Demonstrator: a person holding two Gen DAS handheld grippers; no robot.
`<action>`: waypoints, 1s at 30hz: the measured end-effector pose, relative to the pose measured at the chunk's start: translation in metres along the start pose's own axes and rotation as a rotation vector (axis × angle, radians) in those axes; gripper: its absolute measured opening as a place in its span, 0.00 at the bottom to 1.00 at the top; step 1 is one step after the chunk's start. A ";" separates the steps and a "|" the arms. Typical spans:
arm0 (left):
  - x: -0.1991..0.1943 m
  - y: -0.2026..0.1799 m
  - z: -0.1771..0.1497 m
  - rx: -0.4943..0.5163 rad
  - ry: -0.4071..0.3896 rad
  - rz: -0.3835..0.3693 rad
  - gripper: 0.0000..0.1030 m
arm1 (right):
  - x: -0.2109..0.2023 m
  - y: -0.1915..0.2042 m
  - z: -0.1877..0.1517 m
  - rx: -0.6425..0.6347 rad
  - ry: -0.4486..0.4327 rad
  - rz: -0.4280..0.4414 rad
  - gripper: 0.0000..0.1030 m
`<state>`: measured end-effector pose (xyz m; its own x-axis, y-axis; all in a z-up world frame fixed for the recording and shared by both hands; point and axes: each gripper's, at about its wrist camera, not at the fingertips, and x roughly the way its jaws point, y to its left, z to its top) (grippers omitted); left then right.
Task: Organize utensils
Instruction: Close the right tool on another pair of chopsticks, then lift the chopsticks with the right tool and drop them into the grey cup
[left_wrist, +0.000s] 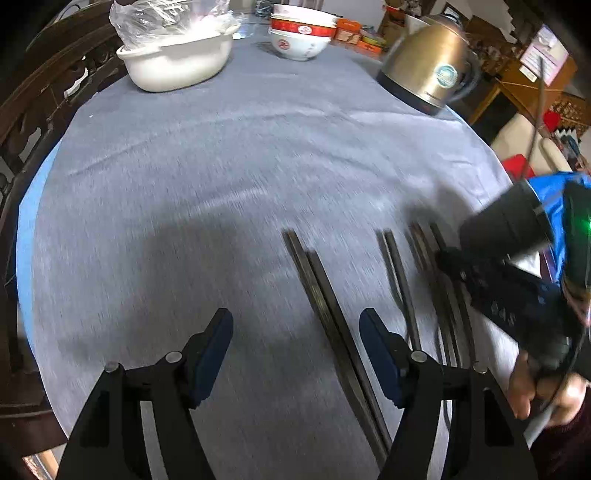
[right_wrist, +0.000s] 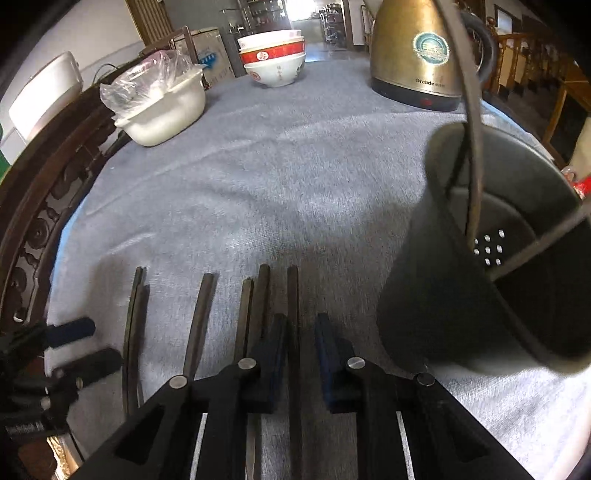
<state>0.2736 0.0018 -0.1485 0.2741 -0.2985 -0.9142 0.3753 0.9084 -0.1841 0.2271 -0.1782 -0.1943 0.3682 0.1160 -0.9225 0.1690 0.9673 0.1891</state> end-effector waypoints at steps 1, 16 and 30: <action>0.002 0.003 0.006 -0.007 0.004 0.005 0.68 | 0.001 0.001 0.002 0.000 0.003 -0.003 0.18; 0.049 0.012 0.061 -0.182 0.175 -0.012 0.10 | 0.008 0.006 0.015 -0.002 0.008 0.012 0.06; -0.039 -0.012 0.048 -0.144 -0.050 0.007 0.08 | -0.082 -0.009 0.006 0.022 -0.249 0.136 0.06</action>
<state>0.3008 -0.0114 -0.0932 0.3216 -0.3027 -0.8972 0.2431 0.9422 -0.2308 0.2002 -0.1980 -0.1180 0.6020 0.1827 -0.7773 0.1214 0.9412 0.3152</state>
